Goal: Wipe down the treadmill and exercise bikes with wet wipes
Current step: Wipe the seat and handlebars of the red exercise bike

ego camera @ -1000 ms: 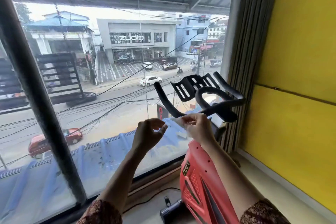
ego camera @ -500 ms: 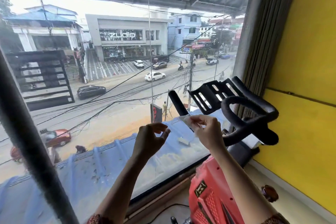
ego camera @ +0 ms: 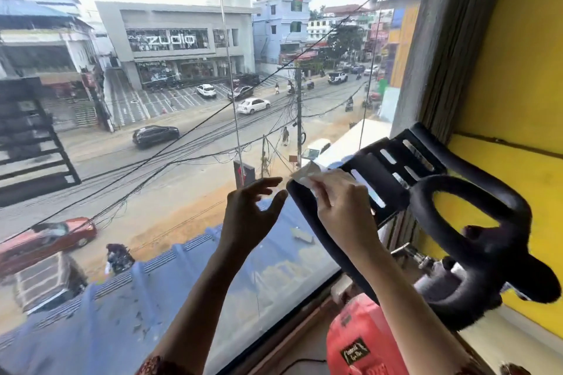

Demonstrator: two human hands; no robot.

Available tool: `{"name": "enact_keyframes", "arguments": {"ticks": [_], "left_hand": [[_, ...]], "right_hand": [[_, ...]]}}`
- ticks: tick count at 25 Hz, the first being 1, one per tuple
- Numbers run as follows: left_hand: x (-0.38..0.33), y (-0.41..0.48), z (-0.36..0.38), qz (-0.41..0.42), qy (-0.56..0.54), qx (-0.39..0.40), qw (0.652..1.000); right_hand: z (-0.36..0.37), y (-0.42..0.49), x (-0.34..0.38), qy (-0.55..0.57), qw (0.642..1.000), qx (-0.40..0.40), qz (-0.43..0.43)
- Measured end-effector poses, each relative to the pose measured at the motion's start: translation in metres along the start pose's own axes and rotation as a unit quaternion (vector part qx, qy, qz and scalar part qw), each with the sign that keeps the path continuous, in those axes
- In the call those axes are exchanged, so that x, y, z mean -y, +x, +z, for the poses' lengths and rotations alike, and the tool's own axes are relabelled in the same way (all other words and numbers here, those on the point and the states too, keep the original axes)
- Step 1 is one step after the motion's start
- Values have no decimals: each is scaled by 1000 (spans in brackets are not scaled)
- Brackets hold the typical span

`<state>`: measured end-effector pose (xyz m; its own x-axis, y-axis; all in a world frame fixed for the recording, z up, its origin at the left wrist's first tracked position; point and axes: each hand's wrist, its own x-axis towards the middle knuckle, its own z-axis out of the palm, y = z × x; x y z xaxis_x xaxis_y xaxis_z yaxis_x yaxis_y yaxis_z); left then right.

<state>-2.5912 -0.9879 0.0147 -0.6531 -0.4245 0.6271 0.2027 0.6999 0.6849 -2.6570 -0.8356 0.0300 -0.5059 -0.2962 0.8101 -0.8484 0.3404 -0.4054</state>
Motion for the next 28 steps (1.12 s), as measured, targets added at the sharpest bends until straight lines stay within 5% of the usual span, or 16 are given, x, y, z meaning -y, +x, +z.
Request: {"name": "enact_keyframes", "arguments": {"ticks": [9,12,21,28], "left_hand": [[30,16,21,63,-138,44,987],[41,20,21,83,-164,59,981],[50,29,36,93,-186,102,973],[52,30,38,123,-182,86,972]], "right_hand": [[32,-19,1,-28,992,107,61],[47,-25,-4,-115,987,111,12],[21,-33,-14,-55,991,73,102],[-2,-47,-20,20,976,176,129]]}}
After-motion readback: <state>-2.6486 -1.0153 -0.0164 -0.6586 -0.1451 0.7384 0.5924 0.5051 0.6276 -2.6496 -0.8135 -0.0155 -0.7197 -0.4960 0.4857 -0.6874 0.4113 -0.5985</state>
